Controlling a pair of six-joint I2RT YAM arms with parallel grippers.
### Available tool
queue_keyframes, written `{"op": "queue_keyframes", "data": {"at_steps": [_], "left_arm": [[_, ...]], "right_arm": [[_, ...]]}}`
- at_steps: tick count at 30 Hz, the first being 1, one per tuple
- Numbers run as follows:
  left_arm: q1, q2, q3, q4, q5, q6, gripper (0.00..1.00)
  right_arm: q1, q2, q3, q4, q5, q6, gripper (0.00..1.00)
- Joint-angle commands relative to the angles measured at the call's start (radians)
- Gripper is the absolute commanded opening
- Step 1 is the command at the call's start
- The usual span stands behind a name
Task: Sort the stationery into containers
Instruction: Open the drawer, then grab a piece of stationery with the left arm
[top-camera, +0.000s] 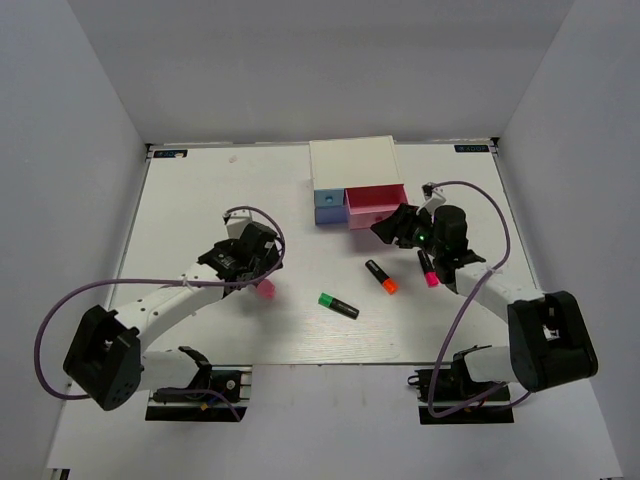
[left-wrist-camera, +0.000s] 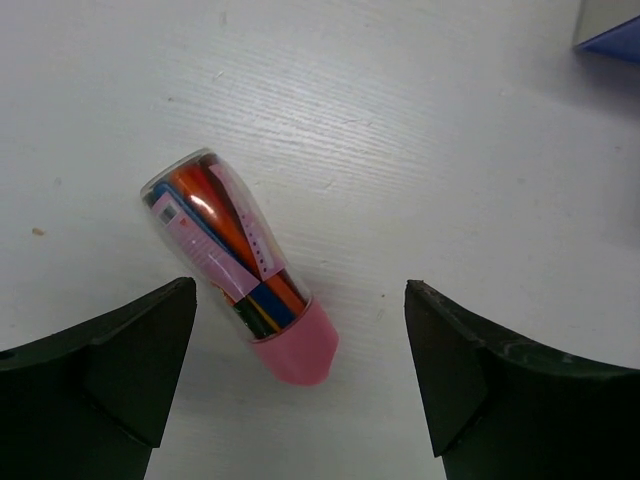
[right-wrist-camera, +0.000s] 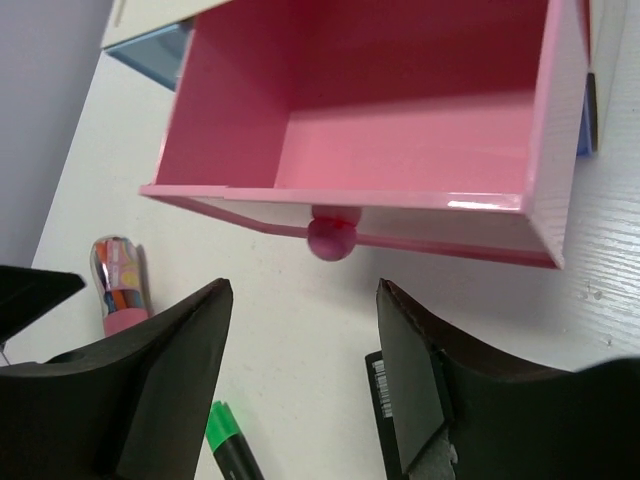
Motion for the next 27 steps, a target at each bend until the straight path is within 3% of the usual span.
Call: {"op": "queue_keyframes", "data": {"at_steps": [1, 4, 12, 21, 26, 27], "left_arm": [[0.003, 0.016, 0.044, -0.091, -0.054, -0.083, 0.92], [0.003, 0.042, 0.044, -0.137, -0.055, -0.152, 0.88], [0.003, 0.085, 0.015, -0.145, -0.044, -0.34, 0.88], [0.003, 0.217, 0.035, -0.136, -0.071, -0.396, 0.82], [0.003, 0.243, 0.035, -0.127, -0.081, -0.405, 0.69], [0.003, 0.243, 0.035, -0.127, -0.081, -0.414, 0.59]], "right_arm": [[-0.004, -0.06, -0.003, -0.045, -0.027, -0.052, 0.66], [-0.007, -0.109, -0.004, -0.083, -0.037, -0.074, 0.68], [-0.013, -0.154, 0.002, -0.12, -0.099, -0.084, 0.69], [-0.034, -0.282, 0.044, -0.284, -0.191, -0.11, 0.7], [-0.057, -0.416, 0.03, -0.316, -0.222, -0.12, 0.7], [-0.06, -0.431, 0.027, -0.316, -0.224, -0.121, 0.7]]}}
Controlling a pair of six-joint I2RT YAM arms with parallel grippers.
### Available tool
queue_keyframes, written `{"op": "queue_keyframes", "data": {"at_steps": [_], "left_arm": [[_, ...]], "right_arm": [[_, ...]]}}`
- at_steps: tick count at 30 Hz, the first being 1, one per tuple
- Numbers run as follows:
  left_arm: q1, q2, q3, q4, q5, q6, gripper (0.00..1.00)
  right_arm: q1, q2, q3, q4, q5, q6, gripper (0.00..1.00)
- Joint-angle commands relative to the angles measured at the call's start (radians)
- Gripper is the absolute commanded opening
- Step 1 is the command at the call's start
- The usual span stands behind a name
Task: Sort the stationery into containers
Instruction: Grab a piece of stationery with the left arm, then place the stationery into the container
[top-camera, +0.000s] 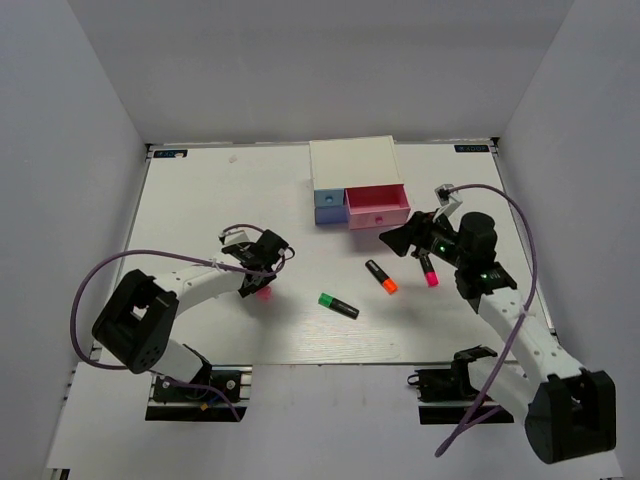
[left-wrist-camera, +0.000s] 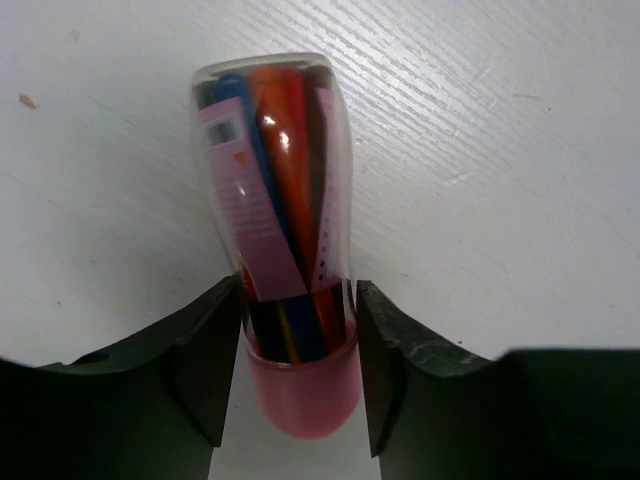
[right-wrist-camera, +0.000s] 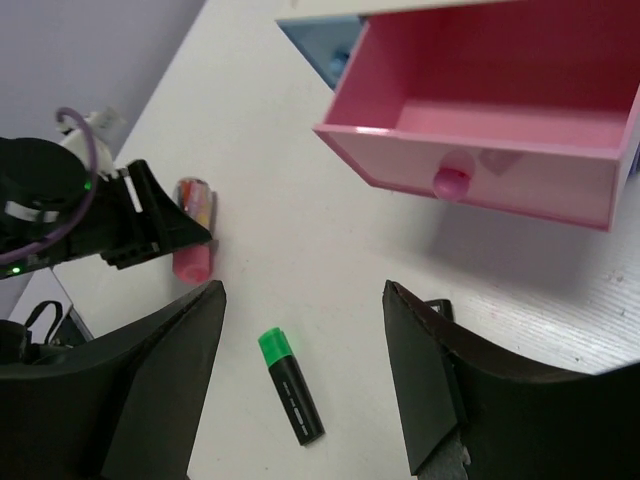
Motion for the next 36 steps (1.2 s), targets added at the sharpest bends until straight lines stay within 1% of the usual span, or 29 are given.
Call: {"op": "queue_keyframes", "data": {"at_steps": [1, 2, 4, 7, 9, 10, 11, 12, 13, 14, 15, 16, 17, 18, 19, 20, 21, 22, 23, 24, 25, 26, 27, 28, 29, 32, 34, 36], "left_arm": [[0.003, -0.006, 0.027, 0.0, -0.039, -0.029, 0.54], [0.003, -0.006, 0.027, 0.0, -0.039, -0.029, 0.47], [0.003, -0.018, 0.027, 0.0, -0.039, -0.029, 0.4], [-0.007, -0.058, 0.051, -0.021, -0.085, 0.0, 0.27], [-0.019, -0.081, 0.097, -0.063, -0.096, 0.04, 0.24], [-0.019, -0.116, 0.11, -0.063, -0.105, 0.058, 0.22], [-0.019, -0.139, 0.119, -0.063, -0.105, 0.133, 0.2], [-0.019, -0.167, 0.119, -0.014, -0.092, 0.194, 0.17], [-0.019, -0.195, 0.128, 0.017, -0.079, 0.26, 0.1], [-0.028, -0.254, 0.128, 0.043, -0.061, 0.376, 0.08], [-0.028, -0.284, 0.128, 0.129, -0.037, 0.456, 0.06], [-0.028, -0.313, 0.128, 0.185, -0.005, 0.542, 0.02], [-0.028, -0.362, 0.128, 0.234, 0.075, 0.622, 0.02], [-0.028, -0.382, 0.119, 0.282, 0.136, 0.773, 0.02], [-0.028, -0.397, 0.119, 0.378, 0.252, 0.844, 0.0], [-0.028, -0.397, 0.128, 0.415, 0.319, 0.894, 0.0], [-0.028, -0.407, 0.128, 0.452, 0.386, 0.985, 0.0], [-0.028, -0.39, 0.145, 0.516, 0.489, 1.018, 0.0], [-0.028, -0.37, 0.175, 0.54, 0.558, 1.053, 0.0], [-0.028, -0.344, 0.197, 0.561, 0.61, 1.139, 0.0], [-0.028, -0.278, 0.223, 0.571, 0.701, 1.178, 0.0], [-0.028, -0.241, 0.283, 0.571, 0.738, 1.21, 0.0], [-0.037, -0.204, 0.314, 0.571, 0.778, 1.272, 0.0], [-0.037, -0.171, 0.368, 0.571, 0.807, 1.296, 0.0], [-0.037, -0.11, 0.392, 0.583, 0.824, 1.316, 0.01], [-0.047, -0.04, 0.449, 0.632, 0.836, 1.382, 0.04], [-0.056, 0.014, 0.467, 0.658, 0.852, 1.445, 0.04], [-0.056, 0.049, 0.467, 0.705, 0.862, 1.46, 0.04]], "right_arm": [[-0.012, -0.091, 0.016, -0.009, -0.037, -0.017, 0.7], [-0.017, -0.12, 0.013, -0.007, -0.034, -0.017, 0.7], [-0.025, -0.134, 0.006, -0.009, -0.034, -0.02, 0.7], [-0.038, -0.166, 0.007, -0.013, -0.034, -0.017, 0.7], [-0.041, -0.181, 0.012, -0.006, -0.027, -0.022, 0.7], [-0.046, -0.195, 0.015, -0.004, -0.019, -0.03, 0.7], [-0.051, -0.212, 0.018, 0.002, -0.011, -0.036, 0.68], [-0.054, -0.218, 0.018, 0.01, -0.01, -0.06, 0.65], [-0.052, -0.227, 0.018, 0.016, -0.008, -0.066, 0.63], [-0.06, -0.249, 0.015, 0.022, -0.008, -0.076, 0.61], [-0.06, -0.255, 0.015, 0.03, -0.01, -0.086, 0.55], [-0.06, -0.266, 0.015, 0.034, -0.01, -0.094, 0.51], [-0.064, -0.273, 0.016, 0.037, -0.011, -0.097, 0.46], [-0.061, -0.273, 0.018, 0.039, -0.011, -0.105, 0.36], [-0.061, -0.273, 0.021, 0.039, -0.017, -0.115, 0.3], [-0.063, -0.275, 0.022, 0.04, -0.022, -0.125, 0.24], [-0.061, -0.27, 0.028, 0.037, -0.031, -0.129, 0.14], [-0.063, -0.267, 0.03, 0.036, -0.031, -0.143, 0.1], [-0.063, -0.264, 0.035, 0.028, -0.031, -0.16, 0.06], [-0.063, -0.263, 0.047, 0.019, -0.027, -0.165, 0.02], [-0.064, -0.26, 0.05, 0.01, -0.022, -0.184, 0.02], [-0.064, -0.261, 0.053, 0.004, -0.013, -0.188, 0.02], [-0.063, -0.264, 0.056, -0.001, -0.004, -0.192, 0.02], [-0.066, -0.264, 0.055, 0.0, 0.001, -0.201, 0.02], [-0.068, -0.276, 0.055, 0.0, 0.007, -0.208, 0.02], [-0.068, -0.299, 0.044, 0.007, 0.016, -0.215, 0.02], [-0.072, -0.303, 0.039, 0.007, 0.023, -0.22, 0.02], [-0.074, -0.307, 0.039, 0.013, 0.024, -0.223, 0.02]]}}
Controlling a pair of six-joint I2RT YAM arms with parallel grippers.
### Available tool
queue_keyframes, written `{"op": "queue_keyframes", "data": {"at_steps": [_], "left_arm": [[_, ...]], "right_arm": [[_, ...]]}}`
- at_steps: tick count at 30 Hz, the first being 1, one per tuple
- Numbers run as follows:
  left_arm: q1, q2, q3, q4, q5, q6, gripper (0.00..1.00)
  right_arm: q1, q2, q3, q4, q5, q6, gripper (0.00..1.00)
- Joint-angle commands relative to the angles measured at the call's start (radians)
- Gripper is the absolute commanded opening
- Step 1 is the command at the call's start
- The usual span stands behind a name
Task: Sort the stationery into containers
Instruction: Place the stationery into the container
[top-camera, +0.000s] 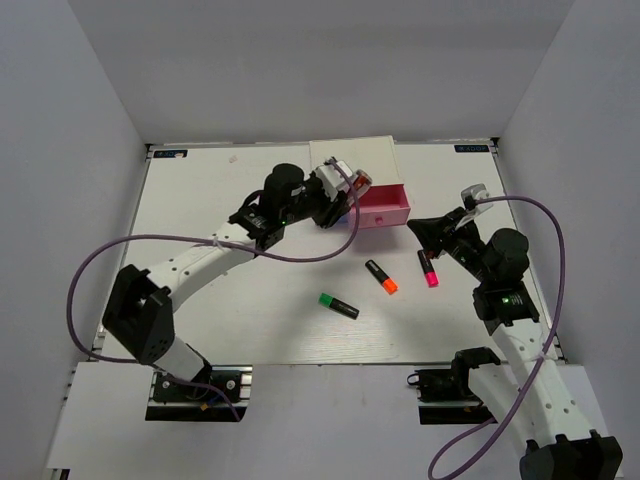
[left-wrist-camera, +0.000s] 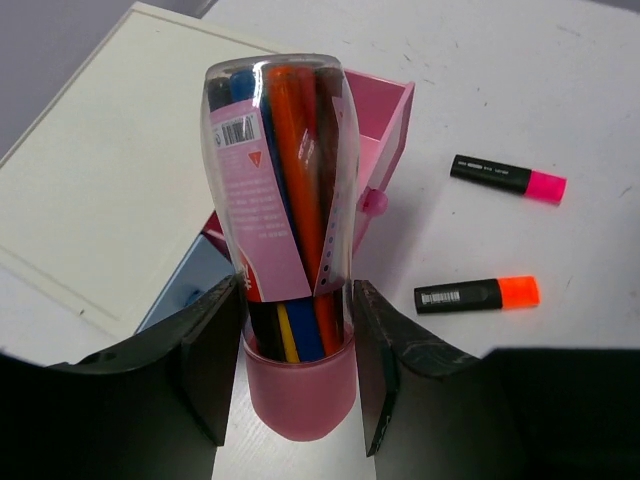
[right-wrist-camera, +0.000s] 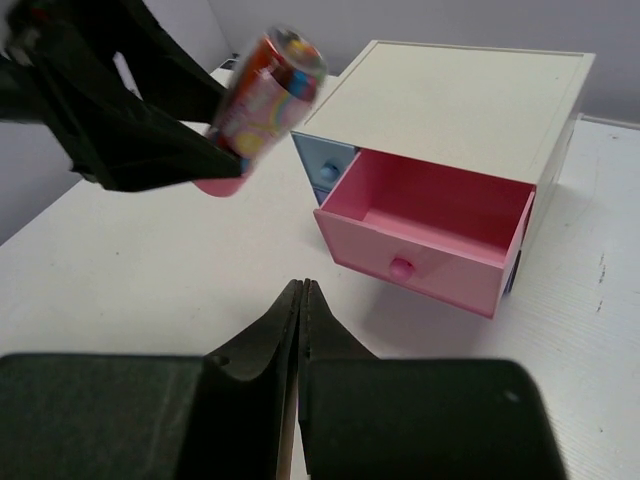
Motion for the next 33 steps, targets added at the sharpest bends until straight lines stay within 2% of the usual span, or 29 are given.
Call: {"op": "queue_keyframes", "data": {"at_steps": [1, 6, 10, 16, 19, 28, 32, 33], "left_arm": [[-0.015, 0.043, 0.054, 0.118, 0.077, 0.126, 0.04], [-0.025, 0.119, 0.063, 0.285, 0.117, 0.126, 0.05], [-0.034, 0.163, 0.098, 0.364, 0.157, 0.117, 0.05], [-0.043, 0.24, 0.14, 0.451, 0.136, 0.117, 0.06], [-0.043, 0.287, 0.14, 0.499, 0.111, 0.117, 0.11], [-0.061, 0.375, 0.218, 0.455, 0.027, 0.204, 0.26], [-0.061, 0.375, 0.227, 0.418, -0.014, 0.235, 0.36], [-0.061, 0.375, 0.227, 0.418, -0.015, 0.235, 0.41]], "right_arm": [[-0.002, -0.015, 0.029, 0.031, 0.019, -0.028, 0.02], [-0.005, -0.018, 0.022, 0.036, 0.021, -0.03, 0.02], [-0.008, -0.026, 0.017, 0.038, 0.027, -0.033, 0.02], [-0.01, -0.026, 0.014, 0.042, 0.024, -0.034, 0.02], [-0.008, -0.026, 0.011, 0.042, 0.03, -0.037, 0.02], [-0.021, -0.03, 0.008, 0.047, 0.027, -0.034, 0.04], [-0.019, -0.032, 0.006, 0.045, 0.024, -0.034, 0.06], [-0.019, -0.03, 0.005, 0.045, 0.024, -0.036, 0.06]]}}
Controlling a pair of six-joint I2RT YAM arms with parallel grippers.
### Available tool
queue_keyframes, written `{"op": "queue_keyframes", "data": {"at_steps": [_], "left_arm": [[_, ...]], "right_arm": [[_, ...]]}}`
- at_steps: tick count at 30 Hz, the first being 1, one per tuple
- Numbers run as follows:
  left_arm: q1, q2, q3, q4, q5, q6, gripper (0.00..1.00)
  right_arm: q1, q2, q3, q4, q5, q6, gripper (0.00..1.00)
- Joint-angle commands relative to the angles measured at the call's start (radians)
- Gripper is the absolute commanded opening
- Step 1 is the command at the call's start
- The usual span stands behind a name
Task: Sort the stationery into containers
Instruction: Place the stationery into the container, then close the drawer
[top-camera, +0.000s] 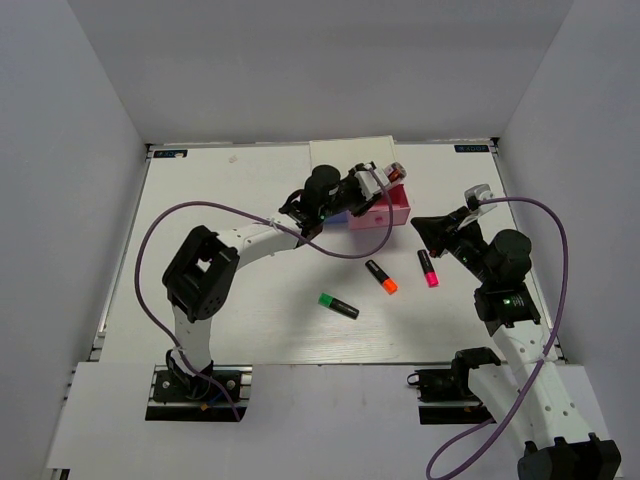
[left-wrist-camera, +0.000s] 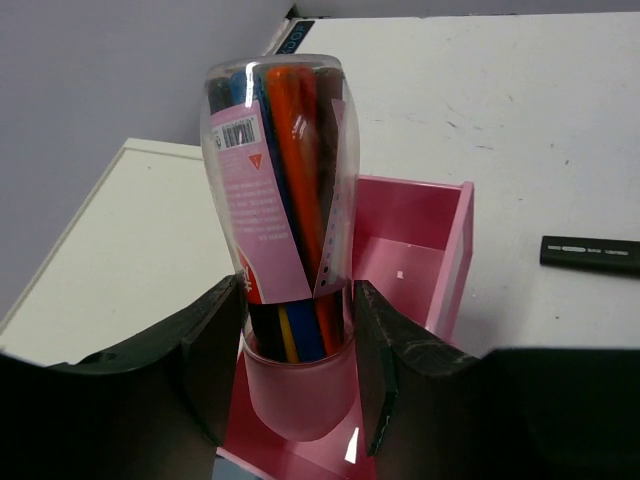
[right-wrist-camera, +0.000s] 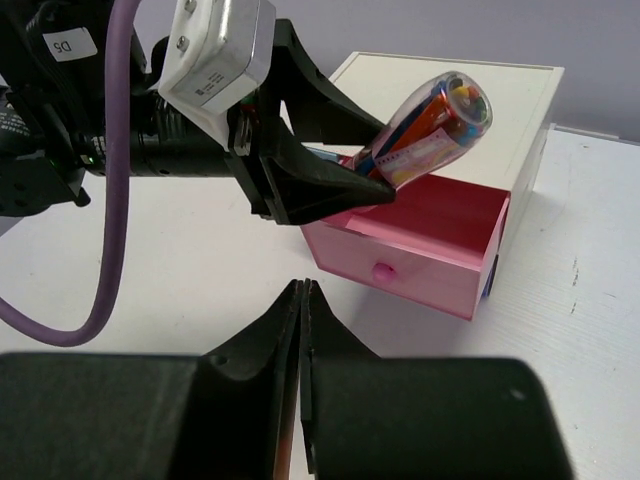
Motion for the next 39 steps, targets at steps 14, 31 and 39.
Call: {"op": "queue_keyframes", "data": {"at_steps": [14, 31, 39], "left_arm": [[-0.014, -0.067, 0.047, 0.015, -0.082, 0.037, 0.7], [0.007, -0.584, -0.182, -0.44, -0.338, -0.529, 0.15], [0.007, -0.732, -0.433, -0.471, -0.427, -0.517, 0.82]], "right_arm": [[-0.02, -0.007, 0.002, 0.044, -0.011, -0.004, 0.3], [-0.008, 0.264, 0.08, -0.307, -0.597, -1.201, 0.07], [0.037, 0.62, 0.416, -0.694, -0.394, -1.53, 0.05]]}}
